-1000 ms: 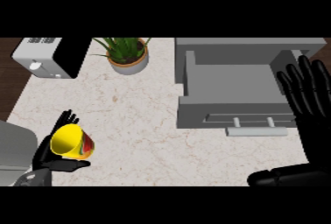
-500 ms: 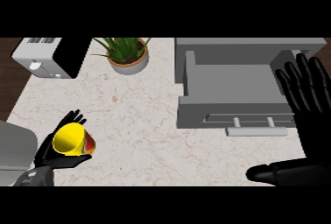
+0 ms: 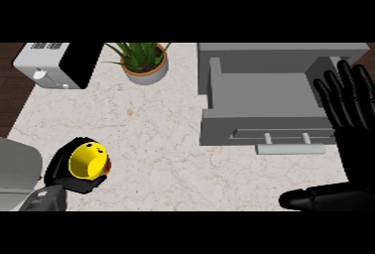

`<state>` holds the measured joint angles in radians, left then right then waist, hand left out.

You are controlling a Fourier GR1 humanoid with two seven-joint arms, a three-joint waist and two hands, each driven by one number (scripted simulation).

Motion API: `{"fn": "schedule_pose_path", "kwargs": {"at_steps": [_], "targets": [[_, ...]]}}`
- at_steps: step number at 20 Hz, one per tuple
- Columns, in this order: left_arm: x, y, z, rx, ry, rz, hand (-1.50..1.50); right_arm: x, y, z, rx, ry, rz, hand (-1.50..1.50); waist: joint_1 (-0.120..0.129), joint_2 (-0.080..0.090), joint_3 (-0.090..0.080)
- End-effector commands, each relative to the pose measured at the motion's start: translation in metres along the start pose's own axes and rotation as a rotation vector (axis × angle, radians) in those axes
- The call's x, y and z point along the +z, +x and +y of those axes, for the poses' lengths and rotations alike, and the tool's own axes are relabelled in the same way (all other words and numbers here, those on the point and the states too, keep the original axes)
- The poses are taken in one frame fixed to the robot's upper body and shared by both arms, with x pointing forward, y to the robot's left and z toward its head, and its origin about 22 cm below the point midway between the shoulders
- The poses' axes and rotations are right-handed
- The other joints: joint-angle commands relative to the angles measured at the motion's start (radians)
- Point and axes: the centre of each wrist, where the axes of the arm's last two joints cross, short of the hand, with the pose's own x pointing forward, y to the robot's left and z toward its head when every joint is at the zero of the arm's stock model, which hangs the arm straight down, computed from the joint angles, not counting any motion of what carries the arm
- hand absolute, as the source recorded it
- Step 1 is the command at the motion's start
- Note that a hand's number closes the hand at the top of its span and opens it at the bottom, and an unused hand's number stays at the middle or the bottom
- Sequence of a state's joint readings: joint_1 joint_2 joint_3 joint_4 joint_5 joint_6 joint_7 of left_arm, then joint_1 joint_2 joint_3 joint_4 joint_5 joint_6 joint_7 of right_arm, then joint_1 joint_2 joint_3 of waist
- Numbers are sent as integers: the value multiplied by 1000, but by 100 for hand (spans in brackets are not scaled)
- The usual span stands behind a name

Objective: Pick up the cup, place it into the drawer and close the drawer

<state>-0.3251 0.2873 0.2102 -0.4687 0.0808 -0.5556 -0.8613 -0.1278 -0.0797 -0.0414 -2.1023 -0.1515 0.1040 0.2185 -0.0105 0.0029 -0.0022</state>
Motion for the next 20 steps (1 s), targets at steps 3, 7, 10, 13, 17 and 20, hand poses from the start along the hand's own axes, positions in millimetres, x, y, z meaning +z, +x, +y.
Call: {"fn": "schedule_pose_path", "kwargs": {"at_steps": [3,7,10,13,17,20], "targets": [[11,-24,-26,51,104,-216,150,6,5,-9,26,2,9,-150,2,-1,0],[-16,-29,-54,-34,293,-286,150,6,5,5,6,3,-5,-150,2,-2,1],[-31,-14,-60,-12,269,-337,150,11,-12,-3,12,3,11,-150,16,-6,3],[-31,-12,-59,18,222,-388,150,7,-12,-4,19,-8,3,-150,12,-4,2],[-62,19,-72,28,105,-398,150,8,4,0,18,-20,19,-150,17,-7,3],[-75,28,-96,2,35,-390,150,-2,-4,-8,14,-8,15,-150,17,-5,3]]}}
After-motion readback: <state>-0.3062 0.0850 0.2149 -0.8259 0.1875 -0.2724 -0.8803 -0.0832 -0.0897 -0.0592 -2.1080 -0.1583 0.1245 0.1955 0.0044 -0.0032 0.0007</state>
